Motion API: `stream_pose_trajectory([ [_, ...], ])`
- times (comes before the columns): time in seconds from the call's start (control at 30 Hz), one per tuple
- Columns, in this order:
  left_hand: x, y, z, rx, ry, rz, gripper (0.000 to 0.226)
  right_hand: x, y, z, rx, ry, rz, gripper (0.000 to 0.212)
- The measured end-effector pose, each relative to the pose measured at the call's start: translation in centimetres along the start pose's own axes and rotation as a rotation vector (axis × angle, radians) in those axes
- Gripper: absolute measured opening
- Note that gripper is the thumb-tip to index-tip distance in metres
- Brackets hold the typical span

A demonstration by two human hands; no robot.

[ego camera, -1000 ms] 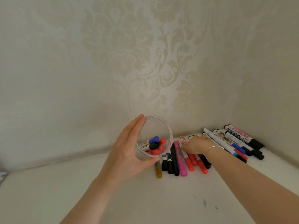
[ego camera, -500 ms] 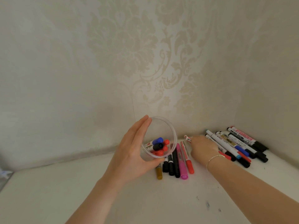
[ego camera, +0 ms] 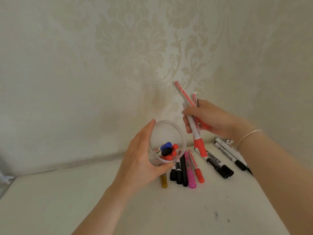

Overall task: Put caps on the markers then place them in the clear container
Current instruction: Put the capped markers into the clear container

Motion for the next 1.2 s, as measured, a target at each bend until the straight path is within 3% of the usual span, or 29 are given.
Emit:
stream_pose_trajectory([
  [0.1,0.3,0.5,0.0,-0.052,0.046,-0.032,0.110,3.4,-2.8,-2.5,0.378,-0.090,0.022,0.009],
  [0.2,0.8,1.1,0.0,-0.096,0.095,-0.039,0.115,2.6,-3.3,-4.3,0.564,-0.299,-0.428,0.013],
  [0.33,0.7,0.6,0.1,-0.067,0.078,0.006,0.121,0.9,-4.4,-3.2,0.453,-0.447,-1.112,0.028],
  [0.37,0.7,0.4,0.2,-0.060,0.075,0.021,0.122,0.8,-5.3,-2.8,0.409,-0.421,-1.235,0.030],
  [0.43,0.4,-0.2,0.2,-0.026,0.074,0.020,0.125,1.1,-7.4,-2.0,0.319,-0.266,-1.438,0.013],
  [0.47,0.2,-0.5,0.2,-0.002,0.069,0.009,0.125,1.2,-8.3,-1.8,0.270,-0.186,-1.479,0.016],
  [0.53,-0.2,-1.0,0.2,0.027,0.058,-0.010,0.125,1.0,-9.7,-1.7,0.220,-0.105,-1.476,0.031],
  [0.6,-0.3,-1.2,0.3,0.032,0.068,-0.025,0.124,1.5,-10.8,-1.6,0.242,-0.043,-1.457,0.011],
  [0.73,0.4,-1.3,0.3,0.016,0.089,0.004,0.125,1.9,-10.8,-0.7,0.377,-0.146,-1.333,0.023],
  [0.97,0.5,-1.3,0.5,0.034,0.058,0.038,0.125,-0.9,-9.6,1.6,0.372,-0.216,-1.145,0.028],
  [1.1,0.2,-1.6,0.5,0.047,0.042,0.029,0.126,-1.9,-9.1,0.9,0.407,-0.336,-0.748,0.018],
  [1.2,0.1,-1.5,0.6,0.034,0.048,0.010,0.126,-1.5,-8.8,1.4,0.307,-0.198,-0.883,0.016],
])
Point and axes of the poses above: each hand's wrist, its own z-axis towards the middle knuckle, its own y-axis out of the back of the hand, x = y × z, the point moved 9 cm from there along z, towards the middle knuckle, and after that the axes turned 7 degrees about z, right-handed, at the moved point
